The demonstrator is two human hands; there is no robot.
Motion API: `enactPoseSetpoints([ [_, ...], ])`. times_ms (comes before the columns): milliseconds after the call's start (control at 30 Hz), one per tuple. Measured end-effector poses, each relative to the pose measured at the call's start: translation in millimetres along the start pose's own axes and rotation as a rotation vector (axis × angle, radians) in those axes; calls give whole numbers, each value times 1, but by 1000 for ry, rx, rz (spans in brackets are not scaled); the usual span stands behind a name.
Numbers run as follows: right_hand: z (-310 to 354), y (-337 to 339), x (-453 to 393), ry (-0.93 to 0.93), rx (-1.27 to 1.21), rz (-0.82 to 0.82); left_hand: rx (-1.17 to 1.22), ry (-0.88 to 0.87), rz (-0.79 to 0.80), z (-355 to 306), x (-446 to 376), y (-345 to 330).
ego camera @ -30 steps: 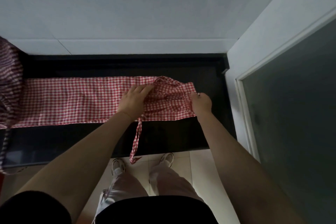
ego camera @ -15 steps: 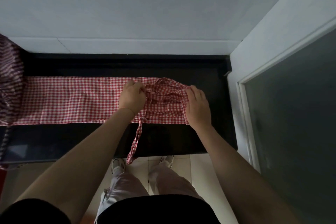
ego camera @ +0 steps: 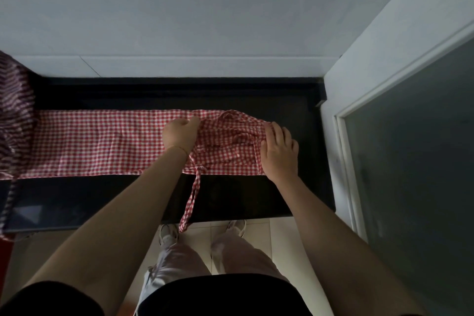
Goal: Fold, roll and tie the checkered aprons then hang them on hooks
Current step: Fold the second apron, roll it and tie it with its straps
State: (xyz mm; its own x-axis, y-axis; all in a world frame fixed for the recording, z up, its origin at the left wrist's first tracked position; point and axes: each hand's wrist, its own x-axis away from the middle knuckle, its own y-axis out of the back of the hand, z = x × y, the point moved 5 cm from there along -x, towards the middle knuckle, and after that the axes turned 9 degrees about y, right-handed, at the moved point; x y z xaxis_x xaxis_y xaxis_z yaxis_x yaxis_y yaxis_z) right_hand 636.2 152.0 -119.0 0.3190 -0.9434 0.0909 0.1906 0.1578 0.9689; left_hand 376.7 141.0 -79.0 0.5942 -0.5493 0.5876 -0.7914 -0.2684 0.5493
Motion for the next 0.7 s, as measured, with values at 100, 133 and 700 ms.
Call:
enactPoseSetpoints([
  [100, 2, 1, -2, -20, -6, 8, -409, -534, -260, -18, 19, -3],
  [133, 3, 3, -2, -24, -6, -8, -481, -744, -277, -23, 31, -11],
  [700, 6, 3, 0, -128, -300, -186, -1165, -927, 98, 33, 0, -55],
])
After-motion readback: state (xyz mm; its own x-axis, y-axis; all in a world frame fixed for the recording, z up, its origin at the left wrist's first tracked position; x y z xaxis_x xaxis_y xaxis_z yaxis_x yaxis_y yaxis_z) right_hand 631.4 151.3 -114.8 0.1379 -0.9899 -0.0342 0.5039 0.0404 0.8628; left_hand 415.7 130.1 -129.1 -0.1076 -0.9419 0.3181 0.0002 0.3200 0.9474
